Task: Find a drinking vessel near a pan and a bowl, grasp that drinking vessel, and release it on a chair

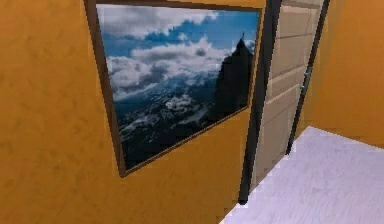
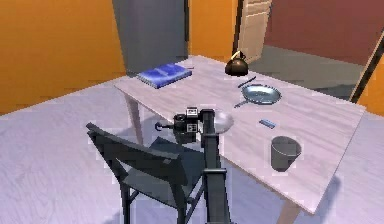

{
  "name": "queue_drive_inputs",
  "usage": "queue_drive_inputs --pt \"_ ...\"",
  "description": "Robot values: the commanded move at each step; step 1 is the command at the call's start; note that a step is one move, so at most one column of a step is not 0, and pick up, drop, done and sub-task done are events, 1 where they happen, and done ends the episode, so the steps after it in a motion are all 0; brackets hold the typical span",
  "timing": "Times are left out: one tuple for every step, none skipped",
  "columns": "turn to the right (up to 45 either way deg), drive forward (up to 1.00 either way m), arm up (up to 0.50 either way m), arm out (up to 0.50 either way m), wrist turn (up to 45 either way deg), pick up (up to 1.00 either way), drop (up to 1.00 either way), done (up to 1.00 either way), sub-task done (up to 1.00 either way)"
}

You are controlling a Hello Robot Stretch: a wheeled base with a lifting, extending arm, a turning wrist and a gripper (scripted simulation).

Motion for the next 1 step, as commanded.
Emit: queue_drive_inputs --pt "0.0 0.00 0.00 0.00 0.0 0.00 0.00 1.00 0.00"
